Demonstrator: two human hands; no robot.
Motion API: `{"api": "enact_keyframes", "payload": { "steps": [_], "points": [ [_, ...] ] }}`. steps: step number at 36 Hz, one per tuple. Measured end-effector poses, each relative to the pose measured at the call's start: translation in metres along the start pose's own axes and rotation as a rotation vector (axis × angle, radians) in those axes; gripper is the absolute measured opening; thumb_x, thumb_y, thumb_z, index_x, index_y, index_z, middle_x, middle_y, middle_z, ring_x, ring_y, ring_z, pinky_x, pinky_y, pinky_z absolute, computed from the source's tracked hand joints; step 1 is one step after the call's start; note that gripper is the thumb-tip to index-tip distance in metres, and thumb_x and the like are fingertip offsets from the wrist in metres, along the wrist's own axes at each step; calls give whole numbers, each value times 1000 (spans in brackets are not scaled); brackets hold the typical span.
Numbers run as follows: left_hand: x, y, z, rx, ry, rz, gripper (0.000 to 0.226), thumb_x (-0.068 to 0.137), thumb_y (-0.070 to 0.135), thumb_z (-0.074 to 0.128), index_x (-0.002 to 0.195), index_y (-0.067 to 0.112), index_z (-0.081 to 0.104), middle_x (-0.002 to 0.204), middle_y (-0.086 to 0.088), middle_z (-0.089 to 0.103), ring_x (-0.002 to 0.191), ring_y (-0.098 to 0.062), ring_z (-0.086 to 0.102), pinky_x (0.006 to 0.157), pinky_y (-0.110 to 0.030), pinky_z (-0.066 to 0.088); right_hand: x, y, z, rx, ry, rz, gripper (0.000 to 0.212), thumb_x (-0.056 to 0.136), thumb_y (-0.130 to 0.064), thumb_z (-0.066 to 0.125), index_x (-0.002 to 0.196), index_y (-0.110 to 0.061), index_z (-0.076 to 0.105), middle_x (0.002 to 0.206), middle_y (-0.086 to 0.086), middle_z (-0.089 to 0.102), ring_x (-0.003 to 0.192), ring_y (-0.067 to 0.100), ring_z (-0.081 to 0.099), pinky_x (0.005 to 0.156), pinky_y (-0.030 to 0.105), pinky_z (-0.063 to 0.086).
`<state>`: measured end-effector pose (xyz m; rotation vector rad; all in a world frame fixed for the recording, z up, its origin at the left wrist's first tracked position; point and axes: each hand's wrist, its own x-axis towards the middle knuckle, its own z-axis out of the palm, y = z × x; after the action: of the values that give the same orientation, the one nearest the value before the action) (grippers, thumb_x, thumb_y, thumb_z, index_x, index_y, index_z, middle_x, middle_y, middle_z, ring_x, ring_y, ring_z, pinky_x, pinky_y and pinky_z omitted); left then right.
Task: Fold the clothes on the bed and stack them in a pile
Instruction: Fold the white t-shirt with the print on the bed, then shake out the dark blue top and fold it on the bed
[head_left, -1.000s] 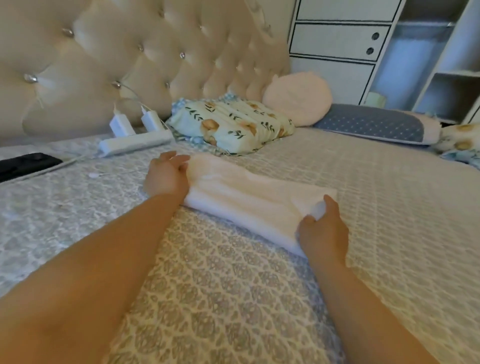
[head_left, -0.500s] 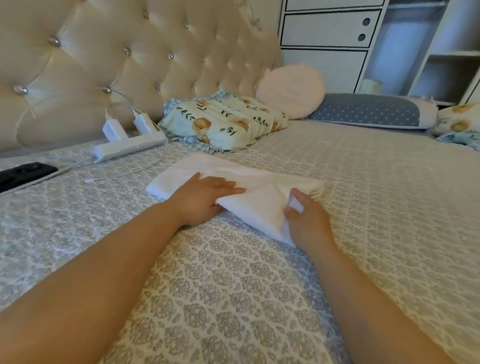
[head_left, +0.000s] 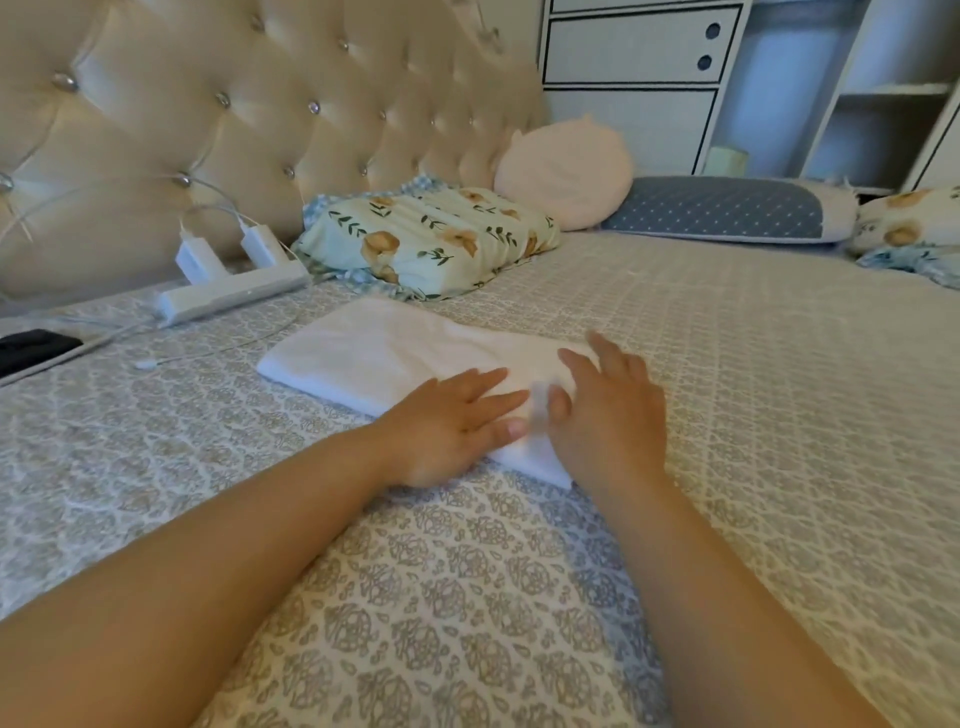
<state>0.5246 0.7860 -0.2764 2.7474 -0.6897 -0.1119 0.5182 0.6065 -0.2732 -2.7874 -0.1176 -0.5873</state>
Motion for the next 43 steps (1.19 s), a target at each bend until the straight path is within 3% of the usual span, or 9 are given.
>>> {"api": "enact_keyframes", "payload": {
  "steps": [2,4,9,15,21,25,32,39,43],
  "points": [
    [3,0,11,122,27,32,70,85,65,12,151,40,6,158,17,-10,145,-4,-12,117,-36,-7,1,2,12,12,-190,-47,52,101,-39,25,151,-24,20,160,-6,6,146,18,3,116,44,8],
    [2,-5,16,140,35,32,70,86,65,10,151,40,2,157,19,-14,144,-2,-15,115,-35,-9,4,7,23,37,-345,11,56,101,-41,18,153,-22,8,160,-7,-1,147,15,-5,117,45,3],
    [-2,-3,27,172,74,-46,64,90,66,11,149,44,-3,155,22,-17,143,-3,-18,114,-35,-12,-7,8,28,39,-362,87,60,101,-45,13,153,-18,-2,160,-2,-11,147,18,-7,118,43,0],
    [-33,49,50,177,36,-140,71,92,66,15,149,35,-14,155,14,-24,141,-9,-27,115,-44,-14,-66,25,-3,21,-375,125,59,102,-41,13,153,-16,0,160,4,-9,147,22,-10,119,43,-2],
    [-84,156,78,174,-73,-119,60,98,57,12,152,35,-4,159,8,-15,146,-13,-16,116,-50,-10,-159,85,-70,-25,-467,78,55,102,-44,13,153,-28,2,160,-4,-10,146,16,-12,117,39,-6],
    [-114,244,105,141,-121,9,59,99,54,15,152,33,-2,160,8,-13,146,-12,-15,114,-49,-11,-242,132,-123,-26,-472,11,51,103,-40,15,152,-33,8,160,-10,-3,146,9,-6,117,33,-4],
    [-133,373,138,121,-229,66,61,100,53,20,153,30,3,160,6,-10,147,-17,-10,117,-51,-3,-377,233,-224,-18,-409,309,45,104,-38,22,150,-34,24,159,-11,9,146,8,6,118,28,7],
    [-135,514,165,88,-321,292,70,98,52,35,154,27,2,161,4,-2,148,-19,2,118,-50,8,-475,313,-324,-122,-294,614,49,103,-37,28,150,-23,26,157,0,20,142,20,23,113,33,23],
    [-138,594,183,15,-307,374,77,96,48,43,153,30,-5,160,4,7,146,-20,14,117,-49,9,-522,351,-360,-240,-237,694,47,103,-32,31,149,-21,27,157,2,21,142,20,22,111,35,24]
  ]
}}
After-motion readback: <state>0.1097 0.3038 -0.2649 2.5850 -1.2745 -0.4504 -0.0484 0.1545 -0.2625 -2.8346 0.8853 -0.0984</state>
